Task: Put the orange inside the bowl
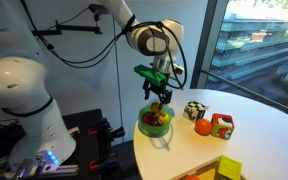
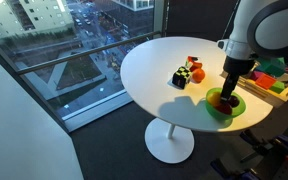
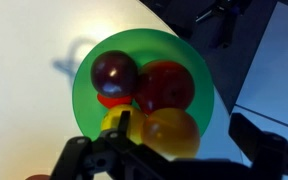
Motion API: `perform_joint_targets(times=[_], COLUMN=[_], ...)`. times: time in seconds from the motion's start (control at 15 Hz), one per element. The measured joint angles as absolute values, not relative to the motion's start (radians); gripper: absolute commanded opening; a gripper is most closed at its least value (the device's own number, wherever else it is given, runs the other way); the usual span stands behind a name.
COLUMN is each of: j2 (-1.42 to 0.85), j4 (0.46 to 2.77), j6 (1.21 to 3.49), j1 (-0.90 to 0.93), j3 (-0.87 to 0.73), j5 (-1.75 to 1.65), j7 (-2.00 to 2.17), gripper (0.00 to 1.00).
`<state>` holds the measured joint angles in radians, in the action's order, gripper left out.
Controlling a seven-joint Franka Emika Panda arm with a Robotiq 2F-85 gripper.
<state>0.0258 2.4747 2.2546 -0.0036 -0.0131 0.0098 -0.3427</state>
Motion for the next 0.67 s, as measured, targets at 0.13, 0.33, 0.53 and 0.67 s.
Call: perform_joint_targets(times=[0.13,0.33,0.53,0.67], j2=[0.031,0.043,0.061,0.075], j4=[2.465,2.448,2.431,2.425], j6=[2.243,2.214,2.167,2.152], j1=[-0.004,-0.005,-0.008,-0.011], j3=[-0.016,-0.023,-0.03,-0.037], j5=[0.013,0.015,0.015,0.014], j7=[-0.349,-0.357,-0.358,-0.358], gripper=[1.0,1.0,1.0,1.0])
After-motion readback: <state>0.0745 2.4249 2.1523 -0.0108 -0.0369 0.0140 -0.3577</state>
